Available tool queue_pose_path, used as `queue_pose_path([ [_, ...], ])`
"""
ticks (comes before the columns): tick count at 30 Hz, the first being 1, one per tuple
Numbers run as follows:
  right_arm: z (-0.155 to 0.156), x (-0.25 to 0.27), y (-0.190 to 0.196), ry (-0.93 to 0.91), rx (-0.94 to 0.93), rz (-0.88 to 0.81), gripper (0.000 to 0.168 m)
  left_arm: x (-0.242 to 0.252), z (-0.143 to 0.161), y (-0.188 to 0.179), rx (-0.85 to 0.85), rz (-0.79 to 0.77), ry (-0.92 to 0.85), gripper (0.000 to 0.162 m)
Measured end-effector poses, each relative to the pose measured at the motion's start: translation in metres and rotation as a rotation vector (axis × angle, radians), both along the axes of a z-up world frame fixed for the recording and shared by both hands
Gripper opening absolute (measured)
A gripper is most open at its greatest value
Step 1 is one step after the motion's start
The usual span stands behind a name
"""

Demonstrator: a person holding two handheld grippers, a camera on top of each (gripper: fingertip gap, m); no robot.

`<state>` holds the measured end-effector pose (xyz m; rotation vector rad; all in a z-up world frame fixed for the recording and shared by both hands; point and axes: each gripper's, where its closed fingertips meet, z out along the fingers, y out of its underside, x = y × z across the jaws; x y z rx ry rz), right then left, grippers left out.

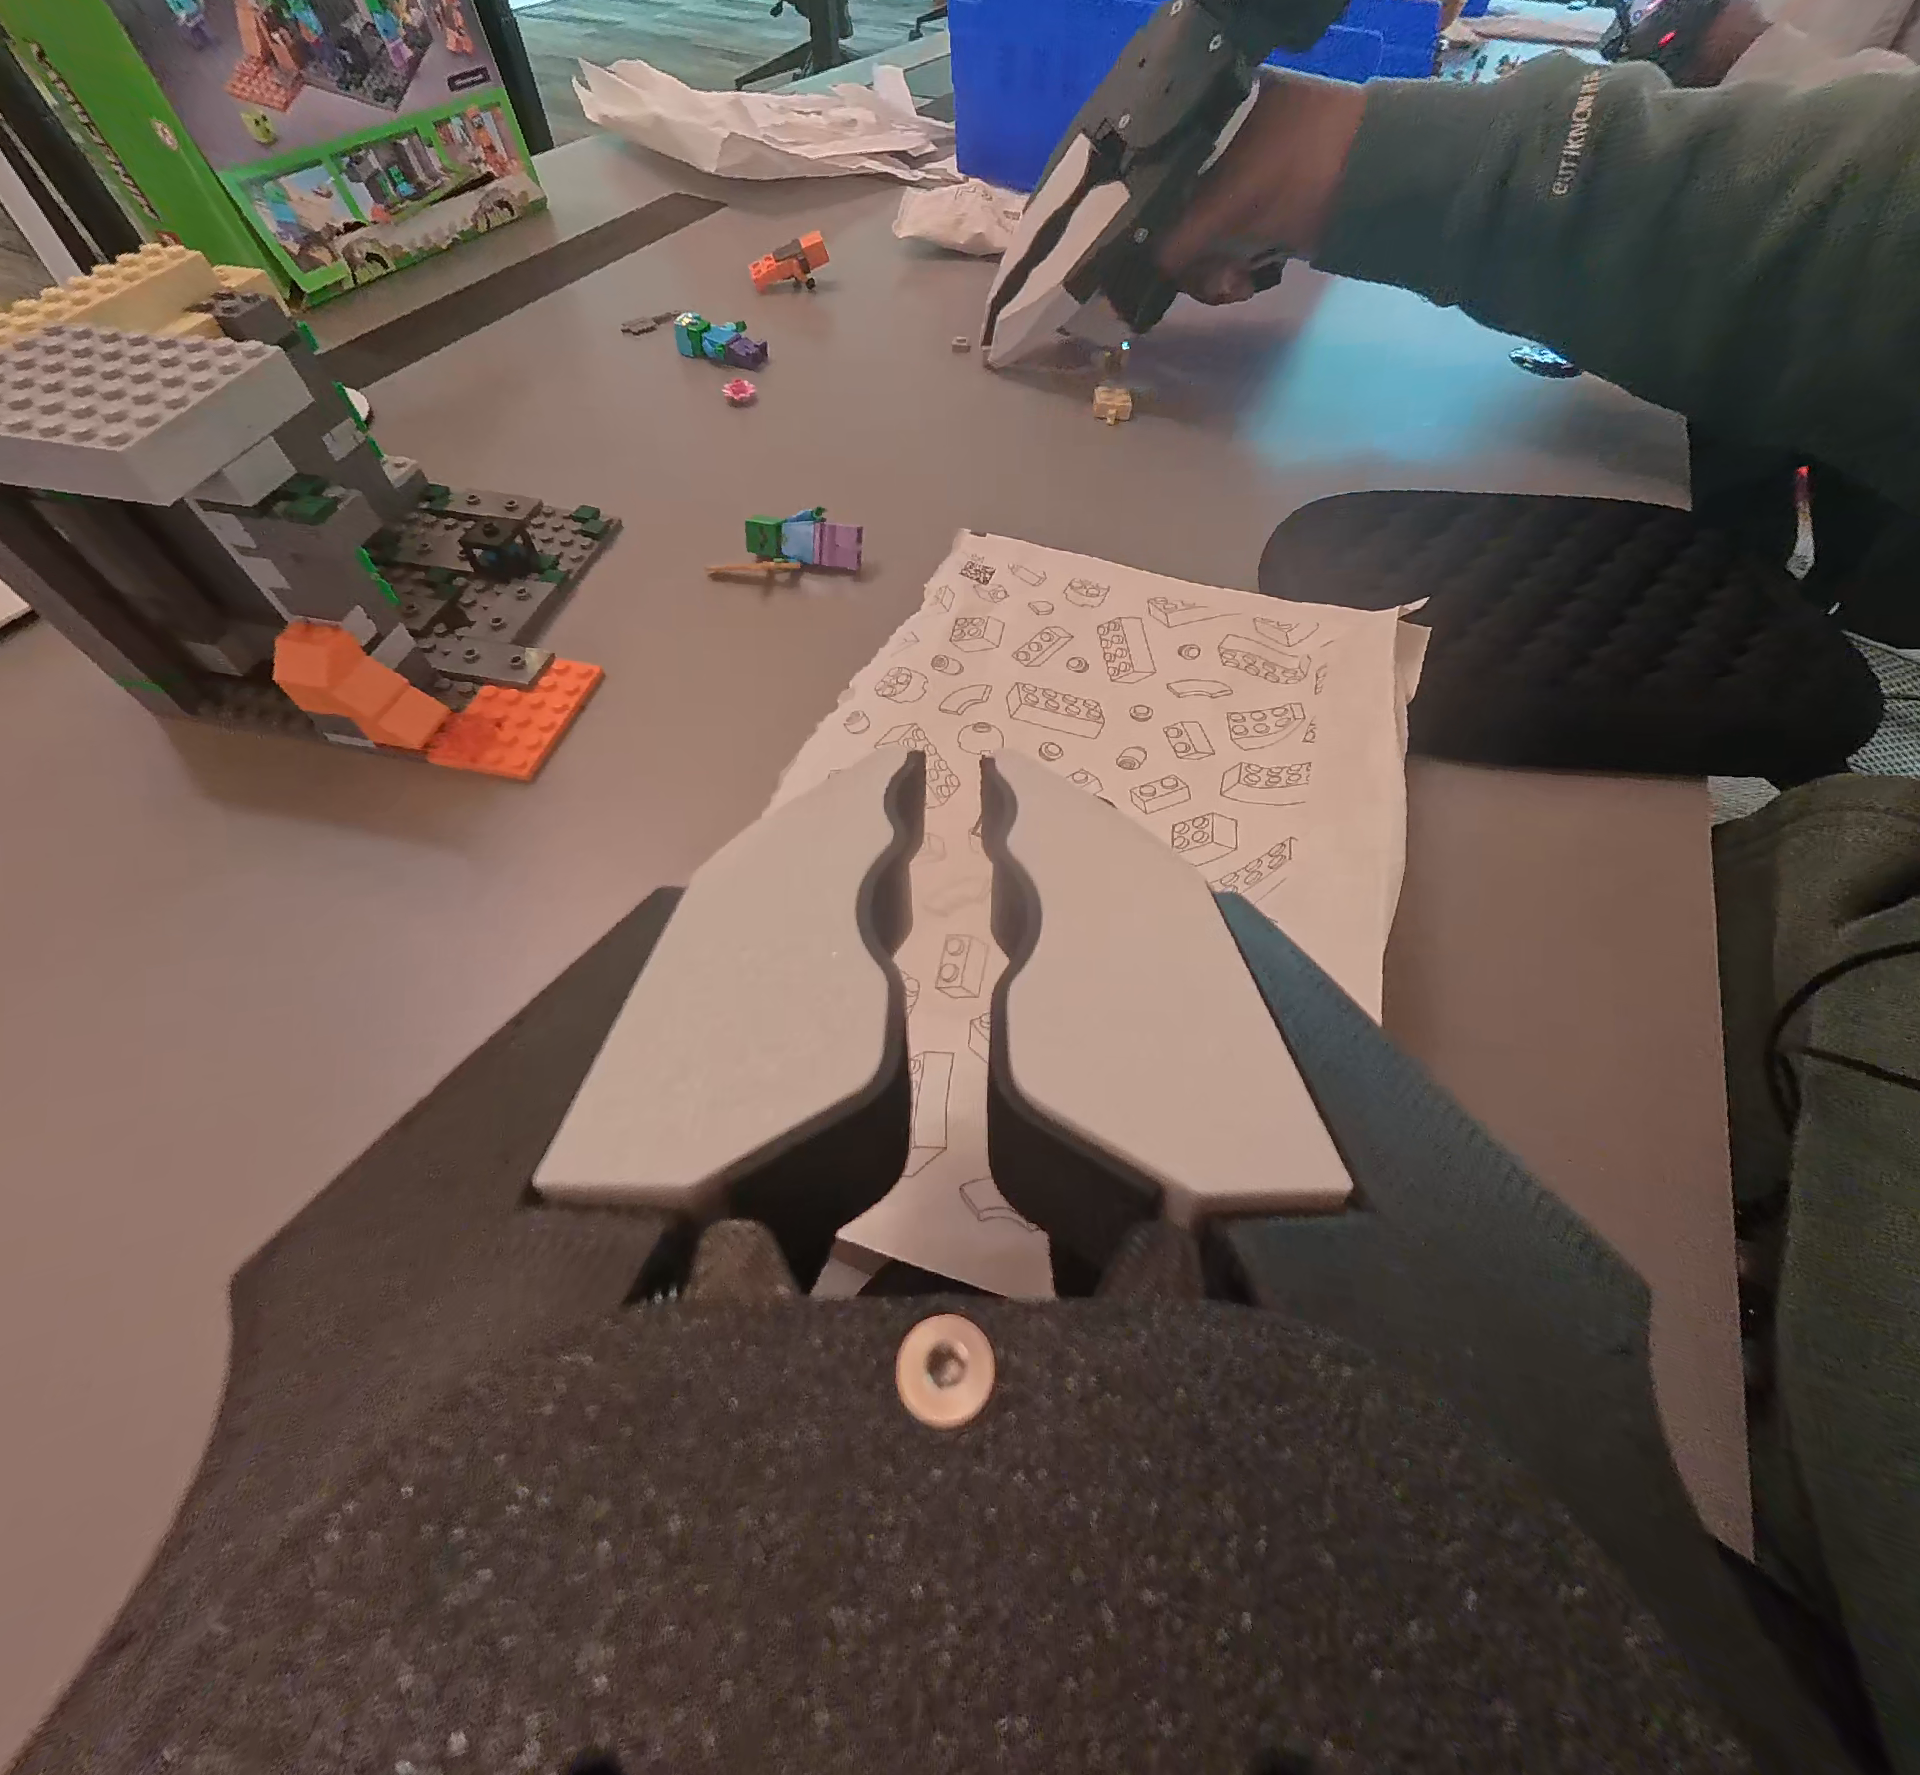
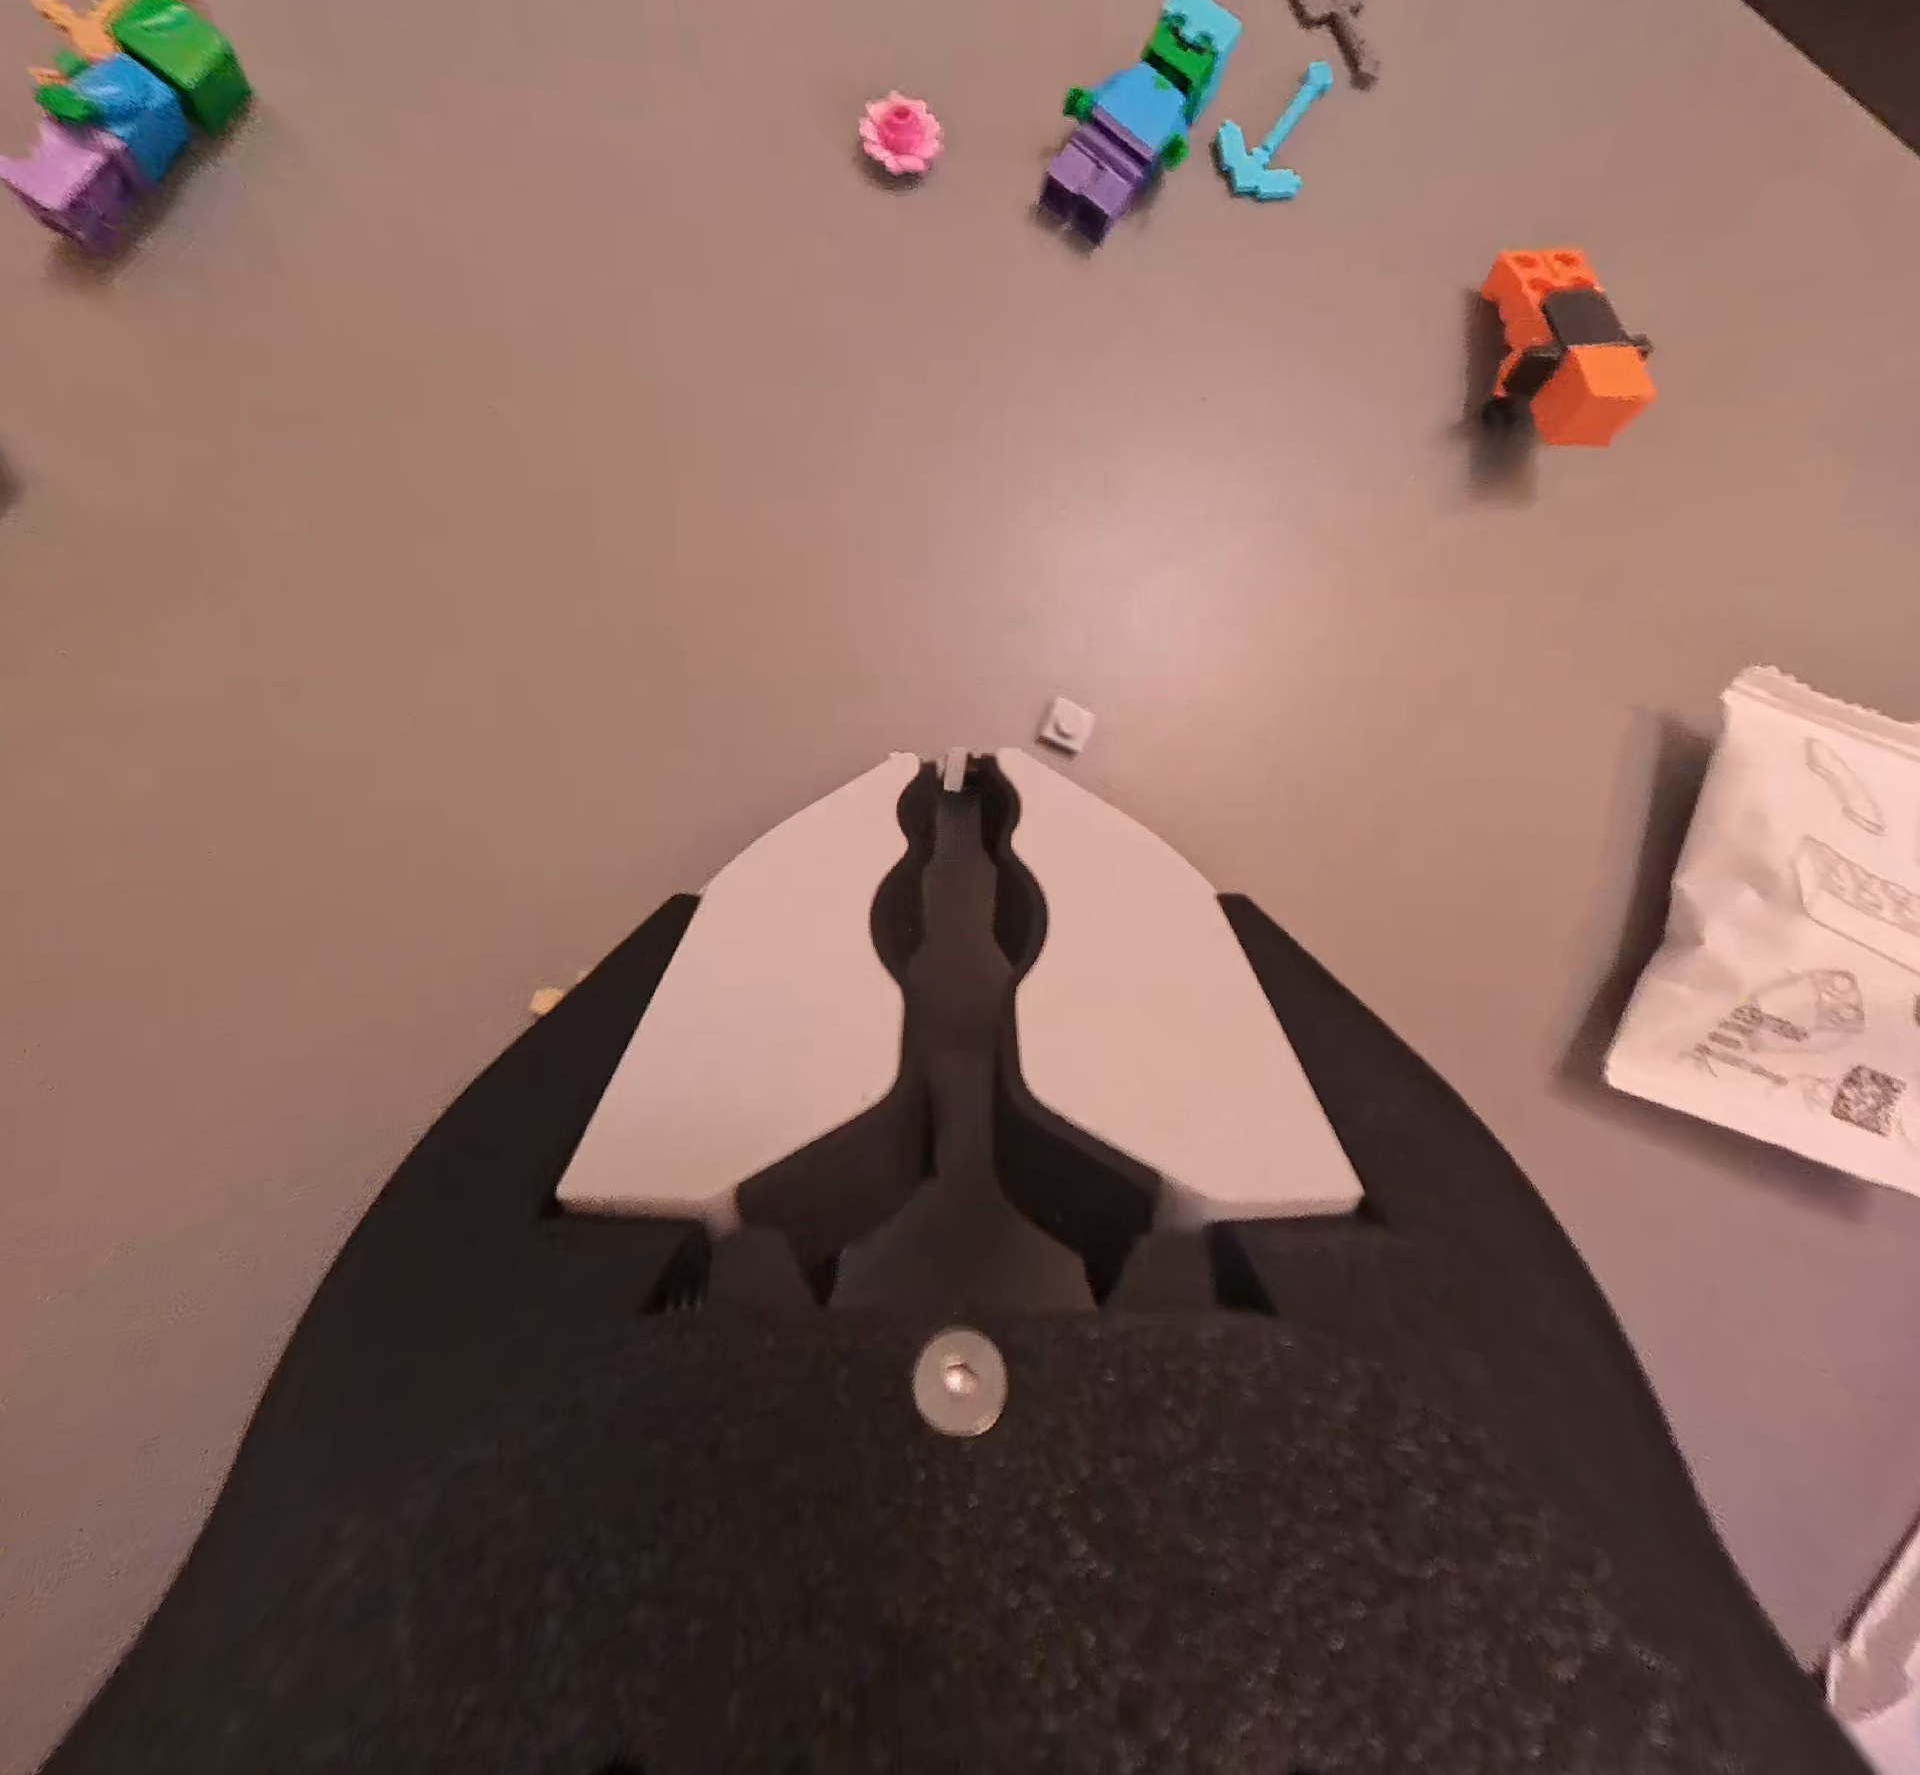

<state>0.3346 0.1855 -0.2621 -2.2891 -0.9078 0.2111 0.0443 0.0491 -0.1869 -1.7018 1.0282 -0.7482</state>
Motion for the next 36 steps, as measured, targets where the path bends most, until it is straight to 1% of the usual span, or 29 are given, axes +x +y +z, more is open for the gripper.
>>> queue_pose_path([
  [2,0.012,-0.024,-0.009,0.063,0.037,0.071,0.007,0.0,0.001,0.0,0.004,0.001,-0.002,0.01],
  [4,0.031,-0.063,-0.028,0.154,0.093,0.183,0.007,0.001,0.002,0.001,0.016,0.003,-0.004,0.011],
  [7,0.064,-0.132,-0.069,0.314,0.165,0.374,0.007,0.006,0.01,-0.001,0.075,-0.004,-0.007,0.014],
  [10,0.091,-0.194,-0.111,0.465,0.194,0.53,0.008,0.013,0.02,-0.004,0.179,-0.004,0.006,0.016],
  [13,0.106,-0.236,-0.136,0.572,0.172,0.6,0.008,0.018,0.03,-0.01,0.303,0.0,0.032,0.018],
  [16,0.116,-0.263,-0.149,0.701,0.083,0.608,0.008,0.021,0.035,-0.014,0.412,0.014,0.068,0.018],
  [18,0.12,-0.276,-0.155,0.777,0.017,0.613,0.008,0.02,0.037,-0.015,0.482,0.037,0.093,0.018],
  [21,0.121,-0.288,-0.159,0.84,-0.063,0.615,0.008,0.017,0.042,-0.017,0.561,0.06,0.112,0.015],
  [27,0.116,-0.293,-0.158,0.885,-0.149,0.605,0.007,0.012,0.039,-0.016,0.609,0.083,0.157,0.009],
  [29,0.113,-0.293,-0.158,0.897,-0.188,0.602,0.009,0.012,0.037,-0.017,0.608,0.069,0.164,0.009],
  [30,0.112,-0.292,-0.158,0.897,-0.194,0.599,0.013,0.012,0.035,-0.018,0.595,0.058,0.163,0.008],
  [32,0.112,-0.288,-0.155,0.905,-0.192,0.596,0.016,0.005,0.033,-0.014,0.572,0.071,0.178,0.008],
  [34,0.113,-0.28,-0.15,0.898,-0.166,0.579,0.016,-0.013,0.033,-0.005,0.543,0.114,0.197,0.008],
  [36,0.112,-0.268,-0.142,0.872,-0.117,0.549,0.015,-0.044,0.038,0.008,0.501,0.198,0.218,0.008],
])
